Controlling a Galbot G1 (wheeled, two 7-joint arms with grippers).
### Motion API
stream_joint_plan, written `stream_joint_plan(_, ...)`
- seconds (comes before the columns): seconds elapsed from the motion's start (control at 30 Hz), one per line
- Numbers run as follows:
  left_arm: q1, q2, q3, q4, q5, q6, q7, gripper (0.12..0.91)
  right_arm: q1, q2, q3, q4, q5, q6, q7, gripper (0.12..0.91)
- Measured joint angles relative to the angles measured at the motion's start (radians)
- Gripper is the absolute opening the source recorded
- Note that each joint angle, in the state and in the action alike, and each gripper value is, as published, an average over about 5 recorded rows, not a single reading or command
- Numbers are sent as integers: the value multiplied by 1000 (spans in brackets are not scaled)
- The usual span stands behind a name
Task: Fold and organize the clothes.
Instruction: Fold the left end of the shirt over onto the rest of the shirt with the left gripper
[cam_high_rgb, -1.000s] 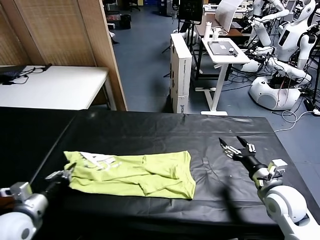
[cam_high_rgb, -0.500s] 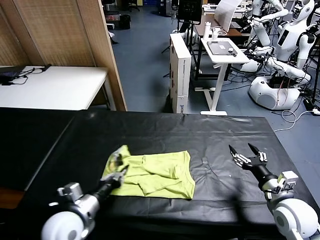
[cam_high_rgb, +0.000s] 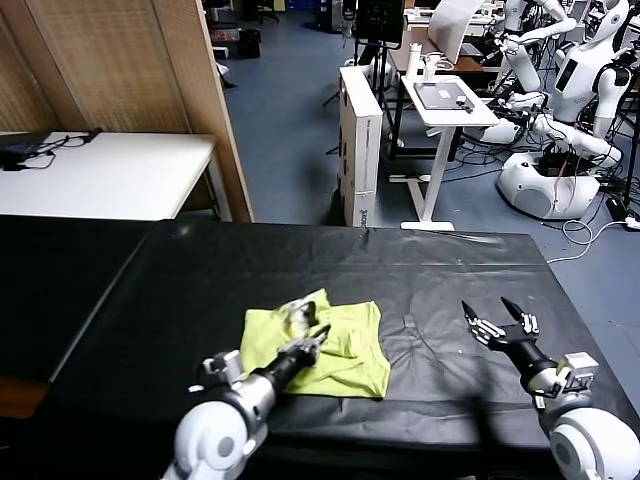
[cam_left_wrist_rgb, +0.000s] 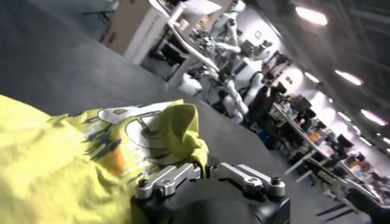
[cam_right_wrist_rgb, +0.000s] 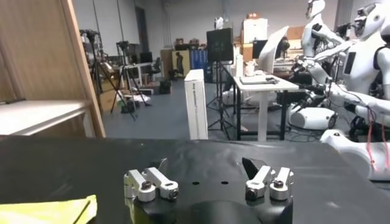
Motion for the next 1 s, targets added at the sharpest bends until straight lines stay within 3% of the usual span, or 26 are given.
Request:
stream_joint_plan(0.3, 0, -23, 4, 35, 53, -6, -6, 193, -9, -2, -4, 7, -2, 0, -3, 907)
stream_joint_plan(0.4, 6, -30, 3, 43, 61, -7, -5, 288, -9, -3, -9, 7, -5, 0, -5, 907)
stream_joint_plan(0.57, 19, -42, 11, 31, 62, 0, -6, 634, -1, -9, -26, 4, -13, -1, -7, 907)
stream_joint_plan(0.7, 33, -47, 9, 10, 74, 1, 1, 843, 8, -23, -45, 6, -20, -2, -21, 907)
stream_joint_plan(0.8, 43, -39, -6, -12, 117, -11, 30, 899, 5, -39, -67, 14, -45, -3, -53, 907)
stream_joint_plan(1.0, 61, 23, -81, -66, 201, -69, 88, 907, 27, -77, -156, 29, -113, -8, -93, 907)
